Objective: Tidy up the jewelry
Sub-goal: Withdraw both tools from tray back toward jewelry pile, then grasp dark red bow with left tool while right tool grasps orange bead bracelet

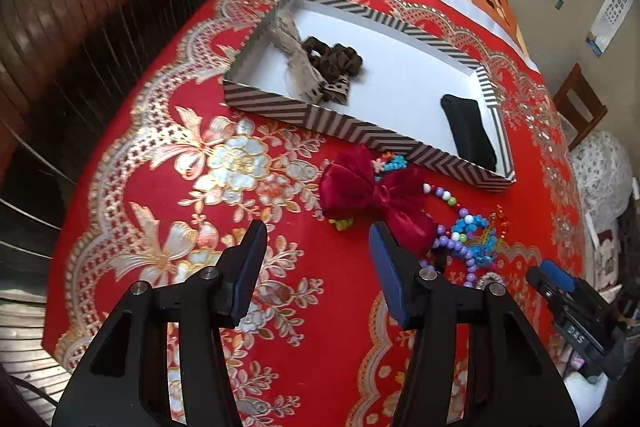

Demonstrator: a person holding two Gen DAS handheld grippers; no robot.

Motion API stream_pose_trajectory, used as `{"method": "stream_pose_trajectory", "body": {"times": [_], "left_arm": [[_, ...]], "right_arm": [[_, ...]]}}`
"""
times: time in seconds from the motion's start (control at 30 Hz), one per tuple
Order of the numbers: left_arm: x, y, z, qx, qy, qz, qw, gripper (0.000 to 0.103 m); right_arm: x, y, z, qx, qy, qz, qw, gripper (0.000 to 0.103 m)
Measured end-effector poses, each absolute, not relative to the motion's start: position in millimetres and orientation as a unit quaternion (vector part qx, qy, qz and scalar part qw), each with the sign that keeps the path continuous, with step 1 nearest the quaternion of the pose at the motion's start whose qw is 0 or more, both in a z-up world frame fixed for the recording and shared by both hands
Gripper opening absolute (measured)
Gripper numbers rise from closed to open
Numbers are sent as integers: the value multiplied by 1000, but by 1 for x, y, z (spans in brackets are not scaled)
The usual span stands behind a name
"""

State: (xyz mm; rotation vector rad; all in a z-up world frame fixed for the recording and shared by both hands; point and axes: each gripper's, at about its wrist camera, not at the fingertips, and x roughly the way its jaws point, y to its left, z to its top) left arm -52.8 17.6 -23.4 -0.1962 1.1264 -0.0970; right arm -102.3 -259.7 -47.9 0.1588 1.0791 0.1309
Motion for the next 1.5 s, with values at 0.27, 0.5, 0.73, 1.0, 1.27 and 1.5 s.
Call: {"method": "stream_pose_trajectory", "body": {"times": [0.27, 0.5, 0.73, 1.0, 1.27, 1.5], "left_arm": [[-30, 2, -33, -132, 560, -83, 814, 55], [-1, -4, -48, -168, 581, -65, 794, 55], [13, -13, -60, -151, 594, -66, 788, 55], [16, -20, -68, -106, 595, -69, 794, 15], [0, -8, -43, -122, 573, -87, 806, 9], [-12, -2, -9, -137, 541, -89, 825, 9]], "right_arm": [[-73, -255, -55, 70, 516, 64, 851, 51], [-56, -252, -63, 67, 524, 67, 846, 51], [-41, -254, -77, 51, 534, 62, 842, 45], [-34, -246, -85, 0, 518, 63, 853, 15], [-44, -252, -54, 41, 495, 98, 863, 9], [-53, -246, -17, 43, 463, 125, 876, 9]]}}
